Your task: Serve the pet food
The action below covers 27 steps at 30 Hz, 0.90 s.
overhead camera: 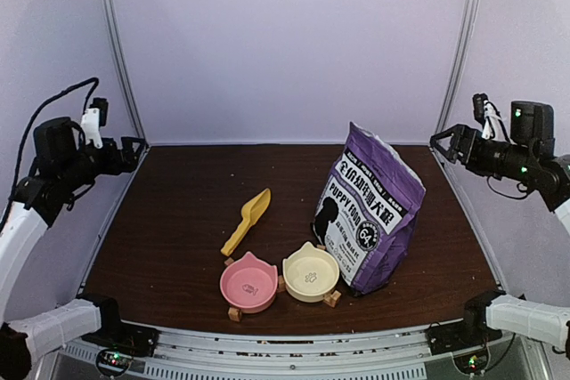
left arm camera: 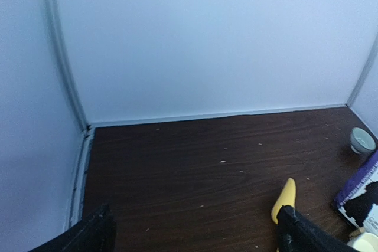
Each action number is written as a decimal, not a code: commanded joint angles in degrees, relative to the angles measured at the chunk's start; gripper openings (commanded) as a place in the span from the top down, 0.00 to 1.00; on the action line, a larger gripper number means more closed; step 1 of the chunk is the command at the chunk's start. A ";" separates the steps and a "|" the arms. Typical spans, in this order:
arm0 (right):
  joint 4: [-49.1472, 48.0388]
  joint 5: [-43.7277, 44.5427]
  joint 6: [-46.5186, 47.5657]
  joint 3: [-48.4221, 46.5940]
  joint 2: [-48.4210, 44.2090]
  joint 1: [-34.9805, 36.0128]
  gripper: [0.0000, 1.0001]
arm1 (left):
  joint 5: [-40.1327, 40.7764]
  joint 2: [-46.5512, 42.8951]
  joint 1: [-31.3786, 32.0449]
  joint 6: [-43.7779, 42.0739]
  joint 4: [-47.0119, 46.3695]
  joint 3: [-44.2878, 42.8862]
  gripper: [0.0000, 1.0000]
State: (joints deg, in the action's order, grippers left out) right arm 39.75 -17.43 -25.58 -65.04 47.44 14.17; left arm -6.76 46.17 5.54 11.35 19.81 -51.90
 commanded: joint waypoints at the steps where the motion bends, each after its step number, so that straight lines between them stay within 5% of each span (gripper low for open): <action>1: 7.60 5.02 0.44 -9.76 4.63 10.89 0.21 | -5.68 7.41 9.23 -9.93 -4.20 -6.76 0.02; 7: 16.36 19.98 2.06 -20.54 15.37 24.46 0.29 | -5.07 9.10 9.57 -10.12 -1.82 -5.89 0.02; 14: 20.93 25.11 4.64 -28.76 26.56 26.08 0.47 | 0.35 4.60 9.53 -10.09 -2.39 -3.14 0.02; 23: 20.97 25.05 5.89 -30.49 33.18 28.76 0.48 | 1.38 7.87 9.57 -10.19 0.55 -5.32 0.02; 27: 22.67 28.59 6.16 -32.84 35.60 30.32 0.72 | 2.24 7.52 9.58 -10.21 0.75 -5.26 0.02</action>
State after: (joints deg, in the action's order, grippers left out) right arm 60.53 6.61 -20.12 -94.78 81.69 43.09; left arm -5.89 54.33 15.20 1.80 21.12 -55.81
